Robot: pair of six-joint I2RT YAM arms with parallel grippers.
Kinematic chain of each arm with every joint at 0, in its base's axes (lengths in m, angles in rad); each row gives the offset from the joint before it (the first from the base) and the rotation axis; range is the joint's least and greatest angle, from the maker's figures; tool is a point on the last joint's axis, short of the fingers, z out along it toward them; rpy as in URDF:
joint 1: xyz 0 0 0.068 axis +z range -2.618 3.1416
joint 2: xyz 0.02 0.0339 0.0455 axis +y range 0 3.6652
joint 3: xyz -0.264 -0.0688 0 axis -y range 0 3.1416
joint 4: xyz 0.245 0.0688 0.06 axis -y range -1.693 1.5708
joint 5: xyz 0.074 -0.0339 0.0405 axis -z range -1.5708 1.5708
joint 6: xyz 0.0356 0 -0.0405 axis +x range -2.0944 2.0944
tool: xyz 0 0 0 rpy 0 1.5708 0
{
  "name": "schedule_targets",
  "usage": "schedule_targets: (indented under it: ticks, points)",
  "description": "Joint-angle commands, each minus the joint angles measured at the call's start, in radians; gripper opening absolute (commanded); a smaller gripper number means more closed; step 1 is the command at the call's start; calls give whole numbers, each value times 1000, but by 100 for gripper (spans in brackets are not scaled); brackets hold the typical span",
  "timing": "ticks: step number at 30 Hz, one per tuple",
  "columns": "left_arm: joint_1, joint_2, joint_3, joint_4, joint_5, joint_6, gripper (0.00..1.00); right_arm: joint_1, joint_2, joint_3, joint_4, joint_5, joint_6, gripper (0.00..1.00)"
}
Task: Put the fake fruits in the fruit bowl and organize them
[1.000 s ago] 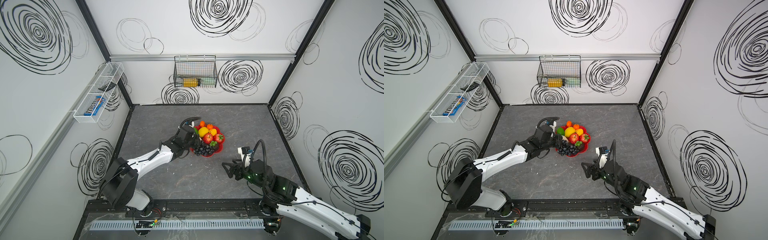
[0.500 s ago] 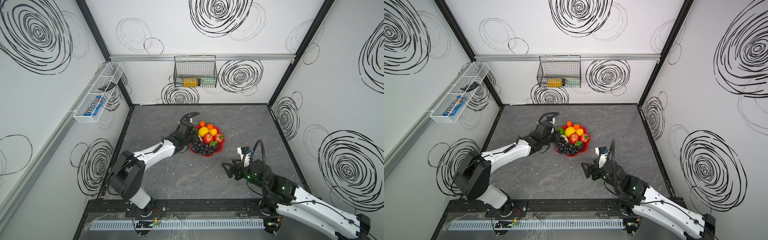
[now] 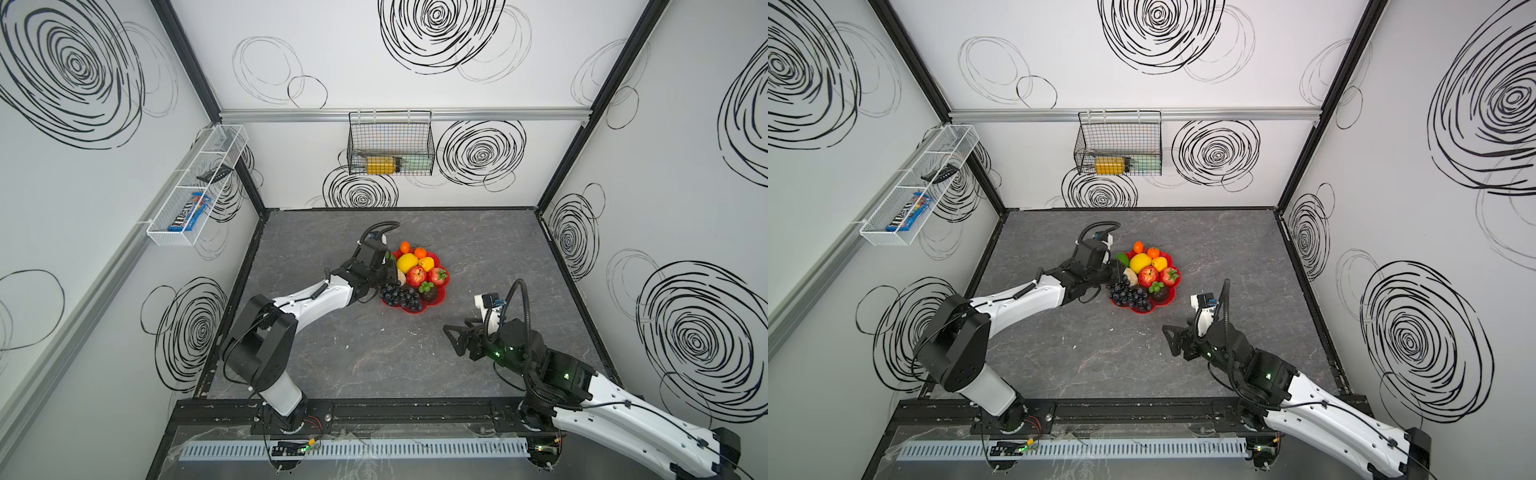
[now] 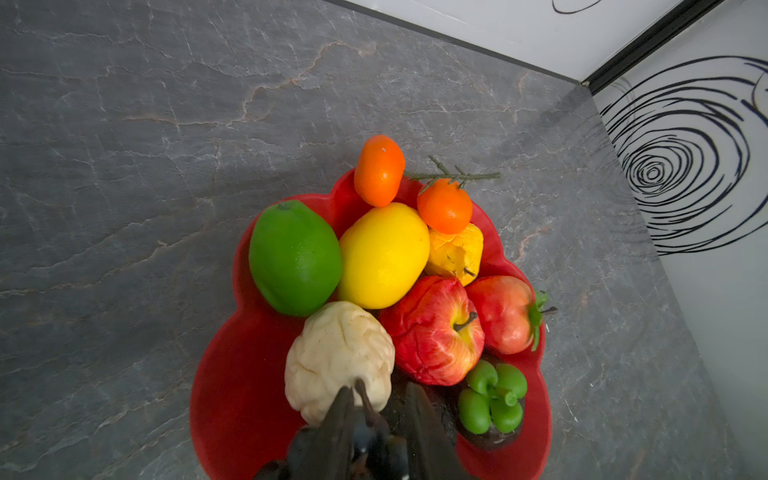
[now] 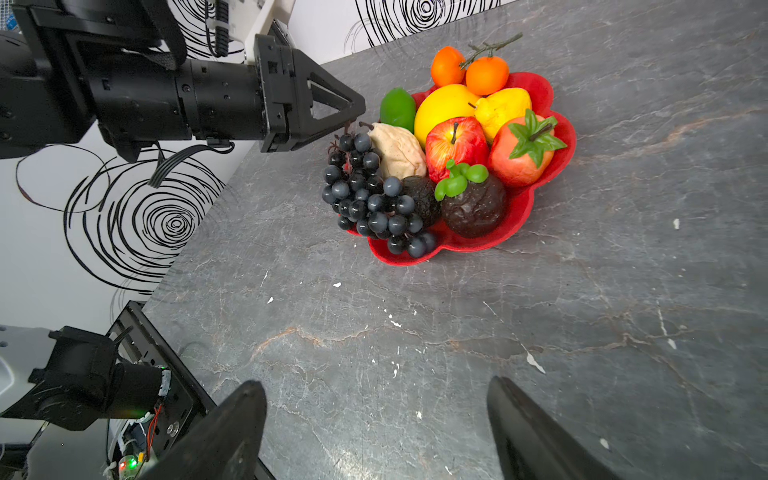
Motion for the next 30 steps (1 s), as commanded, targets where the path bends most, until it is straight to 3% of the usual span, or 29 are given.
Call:
schedule_targets:
  ticks: [1, 6, 11, 12, 13, 17, 20, 25, 28, 30]
  points:
    - [4, -84, -6, 17, 11, 10, 37, 5, 13, 42, -7, 25, -14, 88]
    - [6, -213, -33, -4, -19, 19, 54, -5, 16, 96, -35, 74, -68, 89]
    - [13, -414, -136, 36, -177, 45, 78, -58, 15, 191, -67, 190, -151, 96]
    - [20, -461, -168, 55, -219, 53, 85, -75, 13, 209, -60, 212, -172, 98]
    - [29, -498, -197, 72, -255, 57, 99, -89, 10, 221, -46, 230, -194, 98]
    - [72, -661, -339, 165, -443, 78, 96, -185, 30, 233, 77, 312, -296, 97]
    - [95, -743, -442, 258, -606, 90, 96, -288, 69, 197, 225, 312, -352, 97]
    - [133, -750, -599, 470, -822, 261, 96, -502, 187, 127, 423, 279, -391, 97]
    - [185, -701, -677, 641, -838, 381, 96, -635, 282, 93, 496, 213, -403, 97]
    - [211, -656, -724, 767, -827, 464, 96, -691, 354, 70, 535, 245, -416, 97]
